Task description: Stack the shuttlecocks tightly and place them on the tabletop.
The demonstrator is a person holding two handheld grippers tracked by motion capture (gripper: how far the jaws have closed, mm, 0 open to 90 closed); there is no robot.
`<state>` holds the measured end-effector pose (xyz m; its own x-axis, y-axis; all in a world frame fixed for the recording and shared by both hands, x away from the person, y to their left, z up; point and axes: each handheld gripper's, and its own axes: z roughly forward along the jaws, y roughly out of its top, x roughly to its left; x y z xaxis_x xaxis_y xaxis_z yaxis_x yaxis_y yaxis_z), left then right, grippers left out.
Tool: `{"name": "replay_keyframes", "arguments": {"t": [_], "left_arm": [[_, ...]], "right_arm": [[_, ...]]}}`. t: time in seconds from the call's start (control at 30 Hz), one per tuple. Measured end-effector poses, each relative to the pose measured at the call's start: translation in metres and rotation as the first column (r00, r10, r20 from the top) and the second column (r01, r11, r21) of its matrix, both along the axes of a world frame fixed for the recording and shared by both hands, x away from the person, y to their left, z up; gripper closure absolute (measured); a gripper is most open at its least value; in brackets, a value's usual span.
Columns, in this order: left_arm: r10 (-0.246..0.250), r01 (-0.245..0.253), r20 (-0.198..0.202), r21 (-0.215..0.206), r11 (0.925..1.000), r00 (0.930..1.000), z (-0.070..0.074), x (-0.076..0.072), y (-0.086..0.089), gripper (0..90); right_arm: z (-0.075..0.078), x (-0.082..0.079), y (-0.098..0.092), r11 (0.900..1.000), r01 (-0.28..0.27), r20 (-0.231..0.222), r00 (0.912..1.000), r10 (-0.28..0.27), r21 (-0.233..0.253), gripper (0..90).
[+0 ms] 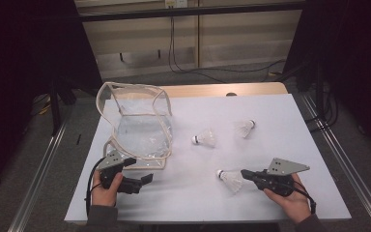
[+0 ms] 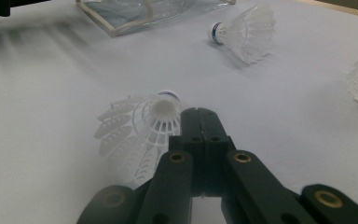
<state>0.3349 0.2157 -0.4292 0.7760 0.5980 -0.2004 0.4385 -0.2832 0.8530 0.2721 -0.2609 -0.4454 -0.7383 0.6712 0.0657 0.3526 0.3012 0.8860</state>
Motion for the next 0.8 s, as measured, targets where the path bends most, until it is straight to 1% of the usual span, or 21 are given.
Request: {"name": "replay_keyframes", "arguments": {"t": [0.07, 0.13, 0.17, 0.2, 0.23, 0.3, 0.33, 0.37, 0.43, 0.5, 0.57, 0.63, 0.8], "left_arm": [[-0.003, 0.003, 0.002, 0.004, 1.0, 1.0, 0.0, 0.0, 0.0, 3.5], [-0.002, 0.002, 0.003, 0.002, 1.0, 1.0, 0.0, 0.0, 0.0, 3.5], [-0.002, 0.002, 0.003, 0.003, 1.0, 1.0, 0.0, 0.0, 0.0, 3.5], [-0.003, 0.003, 0.002, 0.004, 1.0, 1.0, 0.0, 0.0, 0.0, 3.6], [-0.002, 0.002, 0.002, 0.003, 1.0, 1.0, 0.0, 0.0, 0.0, 3.5], [-0.002, 0.002, 0.003, 0.001, 1.0, 1.0, 0.0, 0.0, 0.0, 3.5], [-0.003, 0.003, 0.003, 0.003, 1.0, 1.0, 0.0, 0.0, 0.0, 3.6], [-0.001, 0.001, 0.001, -0.001, 1.0, 1.0, 0.0, 0.0, -0.001, 3.5], [-0.004, 0.004, 0.0, 0.003, 1.0, 1.0, 0.0, 0.0, -0.001, 3.5], [-0.001, 0.001, 0.001, 0.001, 1.0, 1.0, 0.0, 0.0, -0.001, 3.5], [-0.002, 0.002, 0.003, 0.001, 1.0, 1.0, 0.0, 0.0, 0.0, 3.5], [-0.001, 0.001, 0.001, 0.001, 1.0, 1.0, 0.0, 0.0, 0.0, 3.5], [-0.002, 0.002, 0.003, 0.001, 1.0, 1.0, 0.0, 0.0, 0.0, 3.5]], "right_arm": [[0.0, 0.0, 0.001, 1.0, -0.002, 0.01, 0.9999, 0.002, -0.004, 90.0], [-0.001, 0.0, 0.002, 1.0, -0.01, 0.011, 0.9999, 0.01, -0.01, 89.5], [-0.003, 0.0, 0.002, 1.0, -0.008, 0.006, 1.0, 0.008, -0.009, 85.6], [-0.004, 0.0, 0.003, 1.0, -0.005, 0.0, 1.0, 0.005, -0.016, 79.6], [-0.005, 0.0, 0.004, 1.0, 0.001, -0.001, 1.0, -0.001, -0.027, 76.3], [-0.005, 0.0, 0.005, 1.0, 0.007, -0.006, 1.0, -0.007, -0.024, 69.9], [-0.005, 0.001, 0.006, 0.999, 0.005, -0.001, 1.0, -0.005, -0.037, 67.9], [-0.005, 0.0, 0.008, 0.999, 0.006, -0.001, 1.0, -0.006, -0.05, 67.7], [-0.006, 0.001, 0.011, 0.998, -0.01, -0.001, 1.0, 0.01, -0.064, 66.5], [-0.006, 0.001, 0.014, 0.997, -0.009, 0.003, 1.0, 0.009, -0.075, 65.7], [-0.006, 0.003, 0.015, 0.998, 0.007, 0.003, 1.0, -0.007, -0.066, 64.2], [-0.005, 0.004, 0.015, 0.998, 0.003, -0.001, 1.0, -0.003, -0.059, 64.2], [-0.002, 0.002, 0.01, 0.999, 0.022, 0.001, 0.9997, -0.022, -0.047, 62.4]]}}
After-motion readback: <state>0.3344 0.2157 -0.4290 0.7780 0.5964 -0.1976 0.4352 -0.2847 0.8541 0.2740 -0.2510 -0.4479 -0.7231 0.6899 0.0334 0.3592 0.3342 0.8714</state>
